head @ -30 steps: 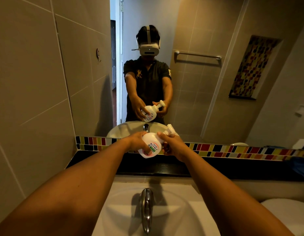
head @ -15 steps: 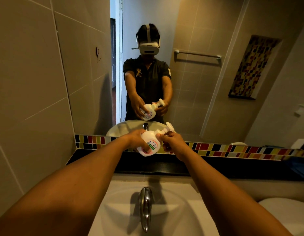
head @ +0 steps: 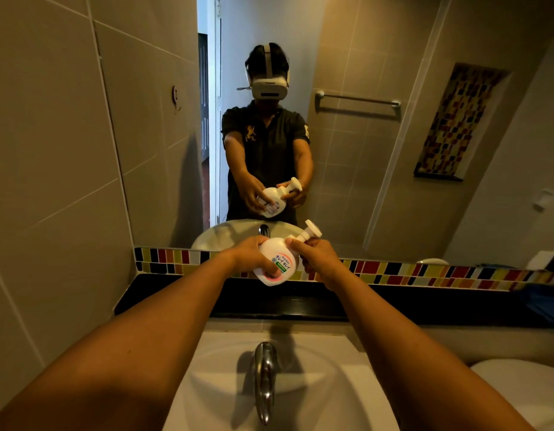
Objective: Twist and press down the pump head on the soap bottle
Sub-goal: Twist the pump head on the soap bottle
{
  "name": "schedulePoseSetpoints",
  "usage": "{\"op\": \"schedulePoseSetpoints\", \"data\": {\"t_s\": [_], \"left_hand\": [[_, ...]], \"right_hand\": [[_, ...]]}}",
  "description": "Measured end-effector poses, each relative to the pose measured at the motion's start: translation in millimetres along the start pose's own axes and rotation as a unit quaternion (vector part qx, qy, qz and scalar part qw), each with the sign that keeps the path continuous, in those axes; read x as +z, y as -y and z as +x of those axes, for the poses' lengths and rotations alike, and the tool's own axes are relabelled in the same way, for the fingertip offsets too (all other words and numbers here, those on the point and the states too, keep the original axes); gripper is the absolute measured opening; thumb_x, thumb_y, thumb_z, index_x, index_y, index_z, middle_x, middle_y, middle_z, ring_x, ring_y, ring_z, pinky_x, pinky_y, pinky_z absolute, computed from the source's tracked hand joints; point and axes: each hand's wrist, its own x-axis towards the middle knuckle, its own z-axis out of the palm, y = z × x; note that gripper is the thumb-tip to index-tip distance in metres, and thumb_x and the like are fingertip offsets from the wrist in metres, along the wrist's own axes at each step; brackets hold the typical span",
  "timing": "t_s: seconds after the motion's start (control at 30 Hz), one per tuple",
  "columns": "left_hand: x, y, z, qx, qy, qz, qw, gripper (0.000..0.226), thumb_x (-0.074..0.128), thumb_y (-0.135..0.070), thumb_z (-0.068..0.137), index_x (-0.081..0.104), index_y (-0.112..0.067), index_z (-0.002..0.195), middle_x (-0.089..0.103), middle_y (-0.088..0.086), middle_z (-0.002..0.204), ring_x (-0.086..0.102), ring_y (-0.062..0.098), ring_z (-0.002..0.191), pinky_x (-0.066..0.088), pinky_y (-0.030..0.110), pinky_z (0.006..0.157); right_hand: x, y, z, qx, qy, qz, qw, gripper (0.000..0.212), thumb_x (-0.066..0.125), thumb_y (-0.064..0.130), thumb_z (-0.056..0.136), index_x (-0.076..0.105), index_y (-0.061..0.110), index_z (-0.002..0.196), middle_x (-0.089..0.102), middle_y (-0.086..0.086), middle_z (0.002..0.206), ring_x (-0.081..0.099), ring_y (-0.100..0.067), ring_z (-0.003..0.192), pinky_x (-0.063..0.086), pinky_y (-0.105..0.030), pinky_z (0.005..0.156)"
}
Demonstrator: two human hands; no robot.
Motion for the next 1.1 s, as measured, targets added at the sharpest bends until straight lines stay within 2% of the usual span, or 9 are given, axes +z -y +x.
{"op": "schedulePoseSetpoints", "data": {"t_s": [0.1, 0.2, 0.33, 0.4, 0.57, 0.7, 0.83, 0.97, 1.1], "left_hand": [[6, 3, -1, 0.002, 0.009, -0.022, 1.000, 0.057, 0.081, -0.018, 0.073, 0.055, -0.017, 0.124, 0.066, 0.008, 0.119, 0.065, 0.025, 0.107, 0.059, 0.038, 0.086], [3, 1, -8, -0.041, 0.087, -0.109, 0.989, 0.050, 0.076, -0.022, 0.079, 0.057, -0.016, 0.125, 0.069, 0.008, 0.114, 0.068, 0.024, 0.104, 0.060, 0.036, 0.083], [-2, -6, -17, -0.099, 0.156, -0.263, 0.947, 0.032, 0.068, -0.020, 0.086, 0.059, -0.015, 0.117, 0.071, 0.011, 0.108, 0.068, 0.026, 0.102, 0.062, 0.037, 0.076], [-4, -9, -20, -0.104, 0.167, -0.286, 0.938, 0.027, 0.066, -0.018, 0.087, 0.061, -0.013, 0.113, 0.071, 0.012, 0.106, 0.068, 0.026, 0.101, 0.062, 0.037, 0.073], [-3, -14, -15, -0.065, 0.124, -0.207, 0.968, 0.037, 0.070, -0.022, 0.084, 0.058, -0.016, 0.119, 0.070, 0.008, 0.108, 0.069, 0.023, 0.100, 0.059, 0.035, 0.080], [6, -18, -13, -0.032, 0.070, -0.109, 0.991, 0.039, 0.071, -0.024, 0.084, 0.057, -0.015, 0.119, 0.068, 0.004, 0.106, 0.068, 0.019, 0.090, 0.059, 0.028, 0.072], [16, -18, -10, 0.002, 0.041, -0.065, 0.997, 0.045, 0.074, -0.022, 0.082, 0.056, -0.014, 0.122, 0.066, 0.004, 0.110, 0.066, 0.019, 0.094, 0.058, 0.026, 0.070], [23, -15, -6, 0.022, 0.026, -0.040, 0.999, 0.054, 0.077, -0.022, 0.078, 0.054, -0.013, 0.126, 0.066, 0.010, 0.119, 0.066, 0.023, 0.101, 0.059, 0.028, 0.070], [29, -11, -1, 0.035, 0.007, -0.014, 0.999, 0.057, 0.079, -0.024, 0.076, 0.053, -0.016, 0.126, 0.066, 0.009, 0.120, 0.066, 0.022, 0.100, 0.059, 0.027, 0.068]], "right_hand": [[1, -3, -1, -0.002, -0.020, -0.013, 1.000, 0.039, 0.067, 0.040, 0.089, 0.068, 0.004, 0.102, 0.071, -0.018, 0.090, 0.061, -0.023, 0.072, 0.046, -0.027, 0.060], [0, -3, -1, 0.007, -0.025, 0.003, 1.000, 0.036, 0.067, 0.044, 0.088, 0.067, 0.009, 0.092, 0.069, -0.016, 0.084, 0.061, -0.029, 0.073, 0.045, -0.029, 0.056], [1, 1, 1, 0.007, -0.022, 0.039, 0.999, 0.027, 0.063, 0.043, 0.090, 0.063, 0.016, 0.092, 0.071, -0.013, 0.084, 0.068, -0.029, 0.076, 0.053, -0.042, 0.072], [1, 4, 2, -0.001, -0.019, 0.038, 0.999, 0.024, 0.064, 0.040, 0.090, 0.062, 0.016, 0.091, 0.072, -0.013, 0.083, 0.070, -0.027, 0.076, 0.055, -0.044, 0.076], [1, 12, 5, -0.001, -0.044, 0.032, 0.999, 0.020, 0.064, 0.033, 0.091, 0.060, 0.013, 0.087, 0.072, -0.019, 0.089, 0.072, -0.032, 0.083, 0.058, -0.047, 0.083], [0, 10, 6, 0.005, -0.074, 0.001, 0.997, 0.024, 0.066, 0.037, 0.088, 0.063, 0.014, 0.082, 0.075, -0.023, 0.094, 0.074, -0.036, 0.089, 0.059, -0.051, 0.086], [-3, 0, 9, 0.020, -0.097, -0.002, 0.995, 0.026, 0.070, 0.040, 0.076, 0.064, 0.015, 0.083, 0.076, -0.019, 0.087, 0.075, -0.034, 0.084, 0.059, -0.055, 0.084], [-2, -6, 8, 0.028, -0.121, 0.010, 0.992, 0.021, 0.070, 0.035, 0.080, 0.063, 0.017, 0.089, 0.076, -0.018, 0.092, 0.075, -0.031, 0.085, 0.061, -0.049, 0.081], [-4, -12, 11, 0.037, -0.133, 0.012, 0.990, 0.026, 0.071, 0.036, 0.074, 0.063, 0.017, 0.090, 0.075, -0.017, 0.091, 0.074, -0.032, 0.086, 0.061, -0.049, 0.079]]}}
